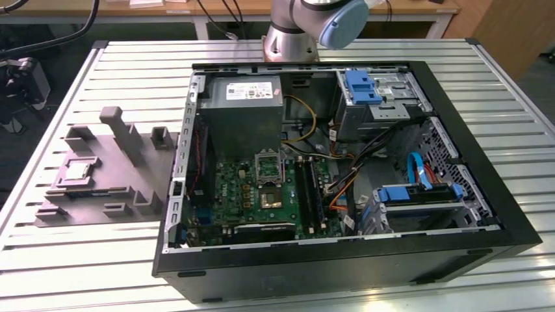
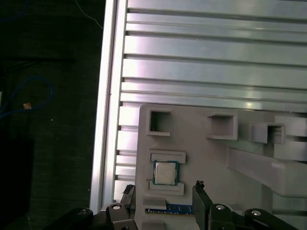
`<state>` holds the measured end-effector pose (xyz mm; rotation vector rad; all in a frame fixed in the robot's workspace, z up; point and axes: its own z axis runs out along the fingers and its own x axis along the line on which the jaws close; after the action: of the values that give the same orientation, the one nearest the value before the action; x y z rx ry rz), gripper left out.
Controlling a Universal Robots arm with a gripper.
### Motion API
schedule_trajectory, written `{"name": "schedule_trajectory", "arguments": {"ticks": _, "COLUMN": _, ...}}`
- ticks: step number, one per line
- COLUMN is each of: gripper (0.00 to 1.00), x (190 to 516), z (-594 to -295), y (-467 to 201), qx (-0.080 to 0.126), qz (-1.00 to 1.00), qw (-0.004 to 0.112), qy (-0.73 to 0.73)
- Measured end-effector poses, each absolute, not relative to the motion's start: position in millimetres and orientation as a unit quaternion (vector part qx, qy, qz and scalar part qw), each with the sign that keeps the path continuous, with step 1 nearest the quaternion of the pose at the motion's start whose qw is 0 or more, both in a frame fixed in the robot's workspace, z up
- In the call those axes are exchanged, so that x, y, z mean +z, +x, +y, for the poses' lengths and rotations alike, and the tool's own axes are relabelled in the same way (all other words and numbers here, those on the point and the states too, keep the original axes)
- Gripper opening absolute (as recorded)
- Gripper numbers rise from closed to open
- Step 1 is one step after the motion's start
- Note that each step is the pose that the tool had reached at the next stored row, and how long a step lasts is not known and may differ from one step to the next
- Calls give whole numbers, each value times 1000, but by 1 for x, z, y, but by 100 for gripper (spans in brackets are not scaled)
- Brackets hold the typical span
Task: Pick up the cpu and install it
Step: 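Pick up the cpu and move it towards the insertion slot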
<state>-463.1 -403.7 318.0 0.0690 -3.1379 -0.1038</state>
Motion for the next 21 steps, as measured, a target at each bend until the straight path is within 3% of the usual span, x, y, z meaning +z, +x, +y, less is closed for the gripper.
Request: {"name": "schedule_trajectory", "arguments": {"ticks": 21, "gripper": 59, "x": 315, "z": -404, "y": -463, "qx": -33, "qz": -999, "qw": 1, "qy": 22}}
